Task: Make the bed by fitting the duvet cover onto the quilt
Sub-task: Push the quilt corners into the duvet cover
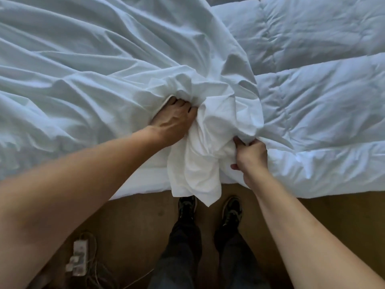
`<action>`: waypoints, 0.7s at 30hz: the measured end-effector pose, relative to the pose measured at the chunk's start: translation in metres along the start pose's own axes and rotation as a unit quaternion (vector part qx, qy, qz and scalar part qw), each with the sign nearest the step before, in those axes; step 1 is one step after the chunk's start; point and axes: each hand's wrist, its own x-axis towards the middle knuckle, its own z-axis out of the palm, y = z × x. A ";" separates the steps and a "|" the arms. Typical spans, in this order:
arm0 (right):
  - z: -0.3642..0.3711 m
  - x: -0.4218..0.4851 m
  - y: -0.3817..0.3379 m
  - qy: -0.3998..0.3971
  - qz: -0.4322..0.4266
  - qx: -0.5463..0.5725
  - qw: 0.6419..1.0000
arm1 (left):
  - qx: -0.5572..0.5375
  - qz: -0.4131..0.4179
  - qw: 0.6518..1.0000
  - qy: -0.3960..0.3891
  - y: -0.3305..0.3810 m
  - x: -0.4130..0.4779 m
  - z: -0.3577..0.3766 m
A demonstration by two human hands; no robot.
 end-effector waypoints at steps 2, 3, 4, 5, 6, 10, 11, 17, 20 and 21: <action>-0.005 0.006 0.002 0.022 0.008 -0.038 0.999 | 0.000 0.077 0.997 0.008 -0.020 -0.005 -0.003; -0.008 0.008 0.004 0.031 0.012 -0.051 0.998 | -0.009 0.103 0.995 0.001 -0.029 -0.008 -0.007; -0.012 0.009 0.007 0.037 0.016 -0.062 0.997 | -0.019 0.117 0.993 -0.007 -0.037 -0.010 -0.011; -0.017 0.010 0.009 0.045 0.018 -0.075 0.996 | -0.032 0.119 0.992 -0.010 -0.044 -0.012 -0.015; -0.024 0.011 0.009 0.057 0.014 -0.090 0.994 | -0.043 0.113 0.993 -0.012 -0.051 -0.013 -0.021; -0.069 0.021 -0.001 0.094 -0.028 -0.151 0.984 | -0.075 0.047 0.996 0.025 -0.080 -0.013 -0.038; -0.082 0.024 -0.007 0.097 -0.041 -0.162 0.981 | -0.085 0.035 0.995 0.031 -0.085 -0.011 -0.041; -0.100 0.046 -0.040 0.054 0.010 -0.069 0.996 | -0.121 -0.072 0.990 -0.023 -0.072 -0.003 -0.039; -0.101 0.035 -0.044 -0.149 0.029 0.058 0.987 | -0.107 -0.091 0.990 -0.035 -0.050 0.009 -0.030; -0.104 0.031 -0.045 -0.247 0.017 0.090 0.965 | -0.111 -0.095 0.989 -0.036 -0.043 0.016 -0.029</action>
